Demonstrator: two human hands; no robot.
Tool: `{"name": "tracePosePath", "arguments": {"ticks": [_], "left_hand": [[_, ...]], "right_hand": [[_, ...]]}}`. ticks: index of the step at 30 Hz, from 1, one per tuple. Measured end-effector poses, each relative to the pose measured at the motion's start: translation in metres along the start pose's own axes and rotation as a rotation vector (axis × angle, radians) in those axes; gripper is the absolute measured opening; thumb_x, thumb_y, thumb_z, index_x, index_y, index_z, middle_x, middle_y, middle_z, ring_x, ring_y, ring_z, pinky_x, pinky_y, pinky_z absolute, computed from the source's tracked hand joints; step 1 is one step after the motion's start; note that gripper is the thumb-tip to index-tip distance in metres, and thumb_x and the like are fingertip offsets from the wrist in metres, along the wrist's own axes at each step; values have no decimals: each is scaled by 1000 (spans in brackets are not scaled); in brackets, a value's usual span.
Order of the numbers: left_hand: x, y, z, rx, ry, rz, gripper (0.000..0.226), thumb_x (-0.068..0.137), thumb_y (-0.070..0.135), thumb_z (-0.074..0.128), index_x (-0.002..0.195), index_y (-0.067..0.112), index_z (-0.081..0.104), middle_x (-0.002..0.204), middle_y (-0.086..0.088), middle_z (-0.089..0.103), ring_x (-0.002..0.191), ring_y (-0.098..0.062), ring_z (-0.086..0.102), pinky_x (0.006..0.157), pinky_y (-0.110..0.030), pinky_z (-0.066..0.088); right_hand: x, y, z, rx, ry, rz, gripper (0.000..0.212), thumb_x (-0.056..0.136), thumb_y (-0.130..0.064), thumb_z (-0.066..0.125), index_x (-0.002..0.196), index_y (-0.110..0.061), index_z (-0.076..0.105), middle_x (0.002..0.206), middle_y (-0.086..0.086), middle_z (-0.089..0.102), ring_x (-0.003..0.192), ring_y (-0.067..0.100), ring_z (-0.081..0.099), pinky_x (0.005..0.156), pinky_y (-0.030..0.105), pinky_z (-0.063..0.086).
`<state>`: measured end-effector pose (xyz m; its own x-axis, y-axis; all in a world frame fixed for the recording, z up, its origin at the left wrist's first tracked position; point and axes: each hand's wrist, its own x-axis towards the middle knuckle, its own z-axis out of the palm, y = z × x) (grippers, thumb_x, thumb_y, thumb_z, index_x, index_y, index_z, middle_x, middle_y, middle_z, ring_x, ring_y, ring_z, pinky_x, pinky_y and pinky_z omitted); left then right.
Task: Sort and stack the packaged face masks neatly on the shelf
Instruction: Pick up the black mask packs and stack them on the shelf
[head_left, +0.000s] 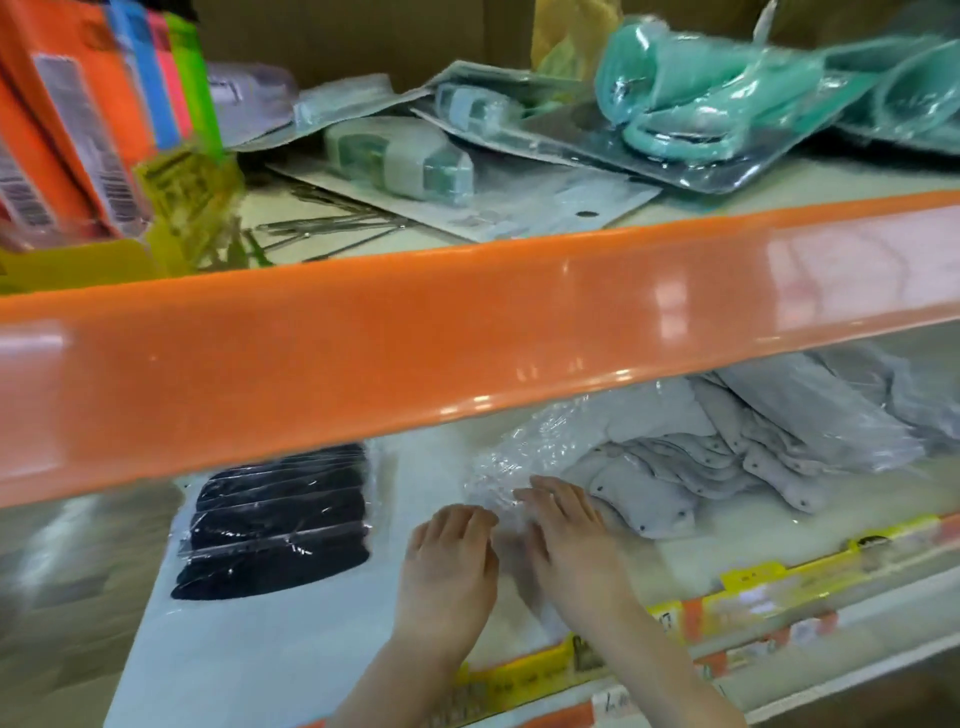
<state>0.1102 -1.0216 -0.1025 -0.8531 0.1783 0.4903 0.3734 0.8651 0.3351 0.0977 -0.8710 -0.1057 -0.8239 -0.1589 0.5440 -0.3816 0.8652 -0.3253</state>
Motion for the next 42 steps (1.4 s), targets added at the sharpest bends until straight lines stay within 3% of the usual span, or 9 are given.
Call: {"name": "tracePosePath", "arguments": {"ticks": [6, 10, 12, 15, 18, 32, 36, 40, 42], "left_hand": [[16, 52, 35, -32, -31, 56, 32, 69, 18, 40, 85, 22, 67, 88, 7, 66, 89, -15, 56, 76, -24, 36], [25, 78, 54, -33, -31, 75, 36, 70, 20, 38, 93, 22, 65, 95, 6, 66, 101, -16, 50, 80, -25, 36], [29, 86, 61, -53, -40, 71, 35, 69, 20, 38, 98, 24, 58, 98, 6, 66, 103, -16, 50, 81, -27, 44], [32, 96, 71, -72, -83, 48, 38, 68, 19, 39, 102, 25, 53, 102, 4, 67, 105, -16, 49, 79, -29, 50], [30, 99, 79, -48, -110, 20, 42, 68, 19, 41, 102, 17, 67, 106, 1, 68, 105, -17, 50, 85, -29, 37], [24, 93, 86, -83, 19, 27, 31, 78, 24, 49, 102, 16, 66, 113, 2, 66, 107, -12, 52, 88, -26, 35], [23, 91, 88, -82, 21, 30, 31, 79, 22, 49, 103, 15, 67, 113, 2, 66, 106, -13, 53, 89, -27, 37], [21, 89, 91, -88, 54, 62, 27, 80, 23, 51, 105, 20, 60, 110, 1, 65, 105, -18, 57, 91, -30, 40], [22, 88, 91, -79, 96, 94, 22, 81, 23, 53, 102, 21, 58, 105, 1, 67, 105, -20, 59, 97, -38, 40]], "right_hand": [[-21, 56, -28, -82, -4, 81, 35, 76, -28, 46, 105, -20, 62, 112, 1, 59, 98, 21, 57, 75, 30, 51], [-28, 86, -39, -66, -26, 96, 50, 63, -24, 68, 112, -20, 56, 117, 3, 56, 107, 23, 53, 83, 34, 50], [-27, 97, -42, -76, -68, 122, 60, 58, -27, 77, 112, -19, 54, 118, 5, 56, 106, 26, 54, 83, 36, 51], [-30, 113, -40, -119, -121, 112, 54, 67, -41, 65, 113, -13, 60, 119, 8, 58, 107, 27, 55, 84, 36, 52], [-37, 122, -37, -59, -168, 101, 49, 74, -39, 52, 117, -16, 57, 123, 6, 54, 111, 28, 56, 88, 37, 52], [-37, 121, -38, 18, -86, 115, 31, 88, -36, 46, 106, -20, 65, 111, -3, 62, 103, 18, 60, 86, 28, 48], [-38, 122, -39, 70, -39, 139, 25, 80, -22, 44, 93, -21, 66, 99, -6, 66, 91, 16, 62, 79, 24, 46], [-38, 120, -42, 124, -16, 166, 19, 81, -25, 47, 90, -26, 64, 87, -12, 66, 83, 11, 59, 68, 20, 43], [-36, 118, -43, 178, -11, 147, 16, 83, -28, 49, 90, -27, 63, 84, -14, 65, 79, 11, 58, 65, 21, 42]]}}
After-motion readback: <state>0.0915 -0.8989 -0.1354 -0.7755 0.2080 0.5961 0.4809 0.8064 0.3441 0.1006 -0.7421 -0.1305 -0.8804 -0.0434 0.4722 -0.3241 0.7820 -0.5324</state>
